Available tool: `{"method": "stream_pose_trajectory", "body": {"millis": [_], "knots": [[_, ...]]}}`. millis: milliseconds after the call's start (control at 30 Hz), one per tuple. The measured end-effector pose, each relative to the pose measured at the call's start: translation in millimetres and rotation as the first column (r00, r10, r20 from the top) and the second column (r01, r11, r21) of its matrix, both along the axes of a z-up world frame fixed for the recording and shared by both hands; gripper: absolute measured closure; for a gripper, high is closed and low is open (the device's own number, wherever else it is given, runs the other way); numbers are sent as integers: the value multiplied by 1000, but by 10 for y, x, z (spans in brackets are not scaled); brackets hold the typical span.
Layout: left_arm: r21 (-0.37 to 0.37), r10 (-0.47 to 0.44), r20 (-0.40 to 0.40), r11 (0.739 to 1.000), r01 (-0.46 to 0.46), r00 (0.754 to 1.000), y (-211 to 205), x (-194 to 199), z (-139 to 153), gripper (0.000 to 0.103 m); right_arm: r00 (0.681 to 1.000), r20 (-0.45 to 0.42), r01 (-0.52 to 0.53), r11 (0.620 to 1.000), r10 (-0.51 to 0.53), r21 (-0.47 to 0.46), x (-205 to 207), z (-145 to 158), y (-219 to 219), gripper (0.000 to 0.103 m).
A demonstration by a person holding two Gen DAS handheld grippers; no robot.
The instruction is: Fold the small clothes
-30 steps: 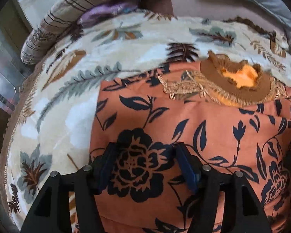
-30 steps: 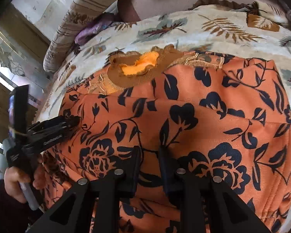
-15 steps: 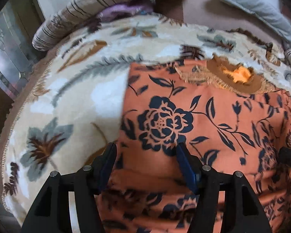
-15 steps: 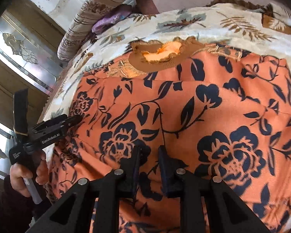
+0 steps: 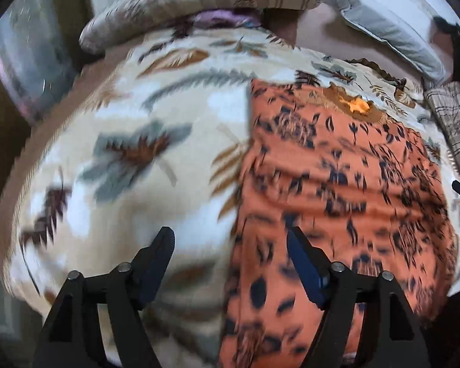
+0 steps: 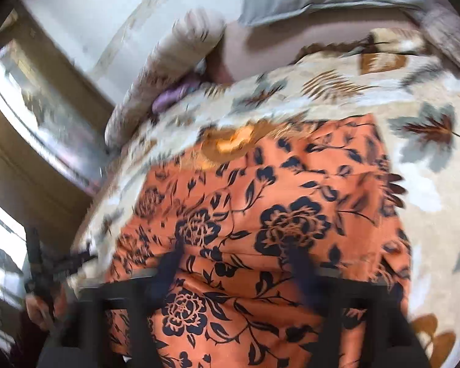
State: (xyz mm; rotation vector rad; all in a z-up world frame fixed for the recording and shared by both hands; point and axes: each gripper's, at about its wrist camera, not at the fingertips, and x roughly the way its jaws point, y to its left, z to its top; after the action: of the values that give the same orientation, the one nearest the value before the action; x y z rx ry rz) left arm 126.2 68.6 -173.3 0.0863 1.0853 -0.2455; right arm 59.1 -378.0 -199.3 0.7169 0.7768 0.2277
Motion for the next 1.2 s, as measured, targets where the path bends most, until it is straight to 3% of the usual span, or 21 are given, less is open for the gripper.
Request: {"method": "stream_pose_trajectory", "body": {"millis": [300, 367, 433, 500, 633, 733, 933, 1100, 1200], "knots": [[-9, -117, -100, 993, 116, 988, 172, -741, -244, 27, 996, 38, 81, 994, -84, 74, -456, 96, -170, 21], [-29, -166, -120, 986, 164, 979, 141, -863, -290, 34, 995, 41, 86, 994, -89, 72, -515, 109, -156, 21], [-26, -199, -130, 980, 197, 971, 101, -948, -342, 56, 995, 38, 88, 994, -91, 66, -561, 110, -141, 21], [-42, -207, -146, 978, 204, 967, 95, -955, -404, 66, 995, 28, 90, 994, -92, 67, -596, 94, -132, 21], [-91, -154, -169, 986, 140, 974, 196, -858, -455, 66, 994, 18, 103, 993, -104, 64, -678, 73, -133, 21], [-70, -163, -199, 986, 152, 966, 201, -850, -497, 66, 993, -2, 122, 990, -122, 70, -778, 39, -160, 21], [-78, -150, -280, 988, 134, 948, 296, -928, -631, 65, 988, -87, 136, 985, -127, 109, -1093, -96, -227, 21], [-90, -171, -342, 985, 149, 924, 283, -1023, -782, 65, 965, -243, 126, 988, -101, 89, -1437, -302, -275, 21], [-90, -190, -347, 982, 169, 918, 241, -1034, -813, 88, 940, -325, 135, 987, -98, 91, -1647, -402, -344, 21]]}}
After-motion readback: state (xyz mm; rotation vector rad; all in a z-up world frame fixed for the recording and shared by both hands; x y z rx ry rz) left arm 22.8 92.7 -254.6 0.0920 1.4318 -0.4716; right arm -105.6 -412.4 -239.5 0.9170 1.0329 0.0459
